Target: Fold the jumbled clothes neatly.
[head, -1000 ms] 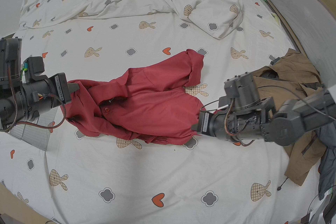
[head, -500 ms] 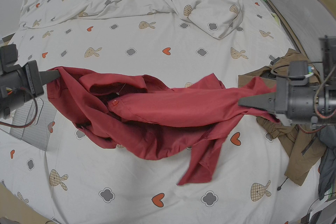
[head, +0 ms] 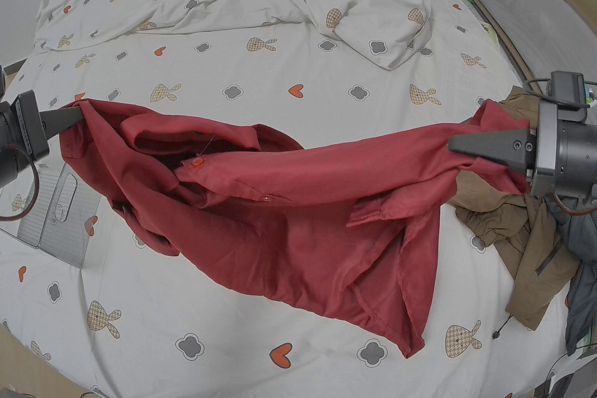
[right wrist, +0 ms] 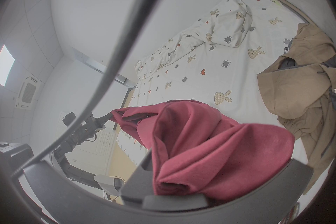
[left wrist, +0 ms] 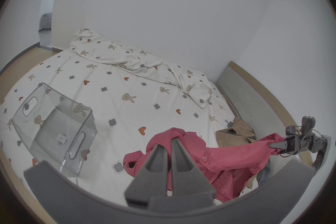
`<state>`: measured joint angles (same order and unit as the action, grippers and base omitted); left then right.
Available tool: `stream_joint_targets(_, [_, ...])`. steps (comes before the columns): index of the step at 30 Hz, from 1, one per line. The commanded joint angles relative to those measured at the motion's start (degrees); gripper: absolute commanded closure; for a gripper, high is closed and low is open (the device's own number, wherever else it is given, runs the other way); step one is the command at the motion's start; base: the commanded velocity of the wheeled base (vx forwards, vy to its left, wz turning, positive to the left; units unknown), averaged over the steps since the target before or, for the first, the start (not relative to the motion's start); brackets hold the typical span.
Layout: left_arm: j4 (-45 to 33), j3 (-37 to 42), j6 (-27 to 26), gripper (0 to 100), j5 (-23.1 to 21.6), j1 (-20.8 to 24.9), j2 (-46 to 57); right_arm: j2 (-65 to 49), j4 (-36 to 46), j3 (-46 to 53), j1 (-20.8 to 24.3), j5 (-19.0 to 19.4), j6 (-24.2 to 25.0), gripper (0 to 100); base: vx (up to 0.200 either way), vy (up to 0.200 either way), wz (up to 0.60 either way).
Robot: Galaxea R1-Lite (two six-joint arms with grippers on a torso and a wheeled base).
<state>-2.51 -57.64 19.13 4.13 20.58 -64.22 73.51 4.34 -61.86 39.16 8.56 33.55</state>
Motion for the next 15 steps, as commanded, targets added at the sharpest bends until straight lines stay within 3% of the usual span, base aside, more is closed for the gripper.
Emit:
stream_joint_targets(1, [-0.48, -0.37, -0.14, 100, 2.81, -0.1, 1.64, 5.59, 0.05, -4.41, 0.66, 0.06, -0.5, 100, 0.0, 0.0, 0.0])
stream_joint_targets(10, [-9.79, -1.07, -0.14, 100, 5.89, -0.1, 3.31, 5.68, 0.05, -2.31, 2.06, -0.03, -0.59, 100, 0.0, 0.0, 0.0])
stream_joint_targets(15, [-9.62, -0.37, 0.03, 100, 5.89, -0.19, -0.2, 13.41, -0.56, -2.74, -2.51, -0.12, -1.56, 100, 0.0, 0.0, 0.0])
